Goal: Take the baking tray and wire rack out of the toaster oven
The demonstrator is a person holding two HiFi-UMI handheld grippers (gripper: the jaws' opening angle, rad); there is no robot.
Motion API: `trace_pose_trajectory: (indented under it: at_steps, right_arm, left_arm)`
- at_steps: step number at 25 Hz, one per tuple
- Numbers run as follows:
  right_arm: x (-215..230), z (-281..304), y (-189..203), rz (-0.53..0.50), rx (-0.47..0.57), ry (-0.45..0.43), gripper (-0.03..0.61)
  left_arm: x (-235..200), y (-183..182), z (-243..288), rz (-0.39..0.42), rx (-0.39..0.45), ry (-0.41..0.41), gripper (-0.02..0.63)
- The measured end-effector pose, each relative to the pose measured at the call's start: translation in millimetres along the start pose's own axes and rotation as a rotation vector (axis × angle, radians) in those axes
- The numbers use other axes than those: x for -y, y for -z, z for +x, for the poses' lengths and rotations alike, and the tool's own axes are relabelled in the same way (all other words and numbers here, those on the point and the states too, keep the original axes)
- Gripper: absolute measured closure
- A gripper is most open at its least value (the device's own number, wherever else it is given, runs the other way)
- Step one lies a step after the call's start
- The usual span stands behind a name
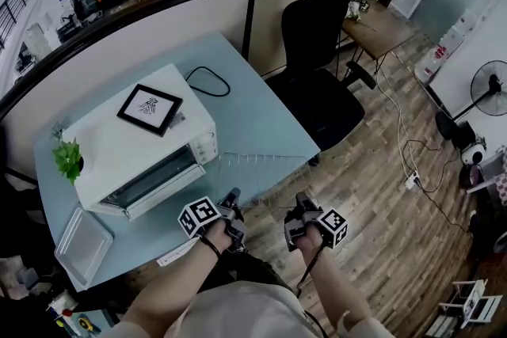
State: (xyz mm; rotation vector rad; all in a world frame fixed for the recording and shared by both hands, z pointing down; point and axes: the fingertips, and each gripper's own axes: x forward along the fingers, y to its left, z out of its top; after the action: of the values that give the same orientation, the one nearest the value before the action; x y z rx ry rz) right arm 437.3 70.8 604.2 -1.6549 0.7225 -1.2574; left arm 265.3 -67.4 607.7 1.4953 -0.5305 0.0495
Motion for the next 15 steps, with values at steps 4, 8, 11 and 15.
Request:
trace_pose_trajectory:
  at_steps: [4, 8, 11, 15]
  right_arm:
    - [9, 23, -11, -0.027, -0.010, 0.038, 0.569]
    - [18, 46, -14, -0.086, -0.040, 0.078, 0.571]
    - [20, 64, -21, -0.166, -0.063, 0.112, 0.555]
    - [27, 88, -32, -0.270, -0.087, 0.185, 0.502]
  left_arm:
    - [-10, -3, 18, -0.013, 0.002, -0.030, 0.604]
    - [-18, -11, 33, -0.003, 0.032, -0.047, 0.604]
    - [-28, -16, 48, -0.017, 0.039, -0.068, 0.604]
    - [-35, -20, 68, -0.010, 0.034, -0.095, 0.597]
